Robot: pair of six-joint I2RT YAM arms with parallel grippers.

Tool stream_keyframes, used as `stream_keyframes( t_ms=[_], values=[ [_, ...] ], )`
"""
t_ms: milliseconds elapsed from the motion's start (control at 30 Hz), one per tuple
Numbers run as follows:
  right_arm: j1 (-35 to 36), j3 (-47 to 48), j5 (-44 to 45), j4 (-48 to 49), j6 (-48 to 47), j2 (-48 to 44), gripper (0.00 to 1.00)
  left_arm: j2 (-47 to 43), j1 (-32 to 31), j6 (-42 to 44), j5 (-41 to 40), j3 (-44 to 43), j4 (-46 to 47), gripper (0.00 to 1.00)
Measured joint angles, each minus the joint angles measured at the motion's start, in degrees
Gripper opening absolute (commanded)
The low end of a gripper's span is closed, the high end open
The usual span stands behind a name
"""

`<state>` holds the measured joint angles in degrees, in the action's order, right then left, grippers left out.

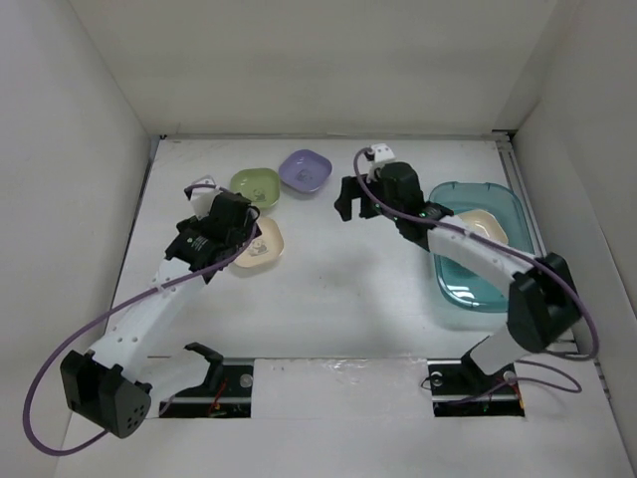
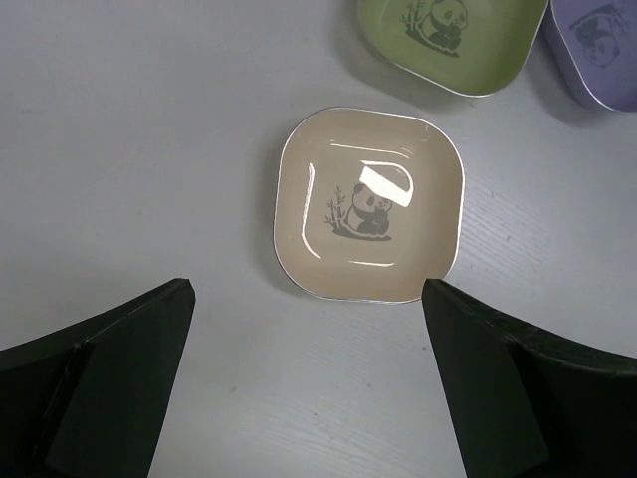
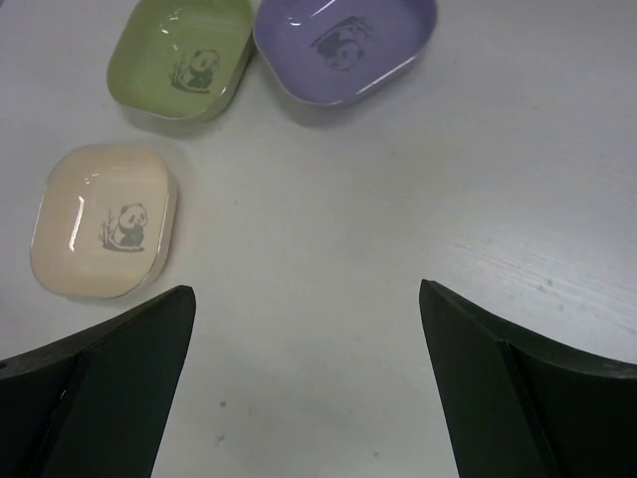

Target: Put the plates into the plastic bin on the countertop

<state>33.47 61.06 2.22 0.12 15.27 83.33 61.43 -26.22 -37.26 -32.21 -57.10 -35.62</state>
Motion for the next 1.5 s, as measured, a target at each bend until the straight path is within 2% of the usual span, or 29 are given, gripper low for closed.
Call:
stream_keyframes(
  t_ms=[133, 300, 433, 600, 700, 800, 833, 933, 967, 1067, 1300, 1367, 1500],
  values=[
    [0.48, 12.50, -7.06, -3.17, -4.57, 13.64, 1.00, -0.35, 0.35, -6.27, 0.98, 1.05, -1.62, 1.00],
    [4.70, 28.22, -11.08, -6.80, -8.50, 28.35, 0.96, -3.17, 0.44, -13.60, 0.39, 3.98, -4.83, 1.00],
    [8.81, 33.27, -12.22, -9.27, -8.85, 35.34, 0.94, -5.99, 0.44, -15.74, -1.88, 3.34, -7.39, 1.00],
    [13.84, 38.05, -10.36, -14.45, -8.55, 42.34, 0.90, -5.97, 0.46, -14.19, -5.29, -0.83, -8.85, 1.00],
    [15.87, 41.09, -9.27, -16.26, -8.20, 46.27, 0.82, -6.01, 0.46, -12.74, -6.91, -2.27, -8.63, 1.00],
    [16.94, 41.38, -9.05, -16.94, -7.93, 48.17, 0.61, -6.16, 0.46, -11.39, -7.56, -2.32, -8.15, 1.00],
    [17.00, 41.77, -8.83, -17.09, -7.67, 48.28, 0.46, -6.25, 0.46, -11.04, -7.61, -2.27, -7.87, 1.00],
    [16.72, 41.88, -8.59, -17.68, -7.39, 48.50, 0.18, -6.99, 0.46, -10.32, -7.76, -2.16, -7.04, 1.00],
    [16.55, 41.86, -8.72, -17.62, -7.13, 48.52, 0.00, -7.30, 0.46, -10.03, -7.89, -2.16, -6.91, 1.00],
    [16.09, 40.30, -10.69, -15.78, -6.38, 47.21, 0.00, -7.96, 0.46, -9.51, -8.59, -2.16, -6.82, 1.00],
    [14.25, 19.54, -13.46, -12.17, -5.79, 33.48, 0.00, -7.98, 0.46, -8.52, -8.39, -2.16, -6.34, 1.00],
    [11.02, 12.48, -14.29, -12.37, -5.60, 26.53, 0.00, -7.89, 0.46, -7.61, -7.74, -2.16, -5.64, 1.00],
    [-2.56, 4.52, -13.94, -13.38, -6.91, 11.67, 0.00, -6.54, 0.46, -3.87, -4.20, -1.77, -2.84, 1.00]
  ],
)
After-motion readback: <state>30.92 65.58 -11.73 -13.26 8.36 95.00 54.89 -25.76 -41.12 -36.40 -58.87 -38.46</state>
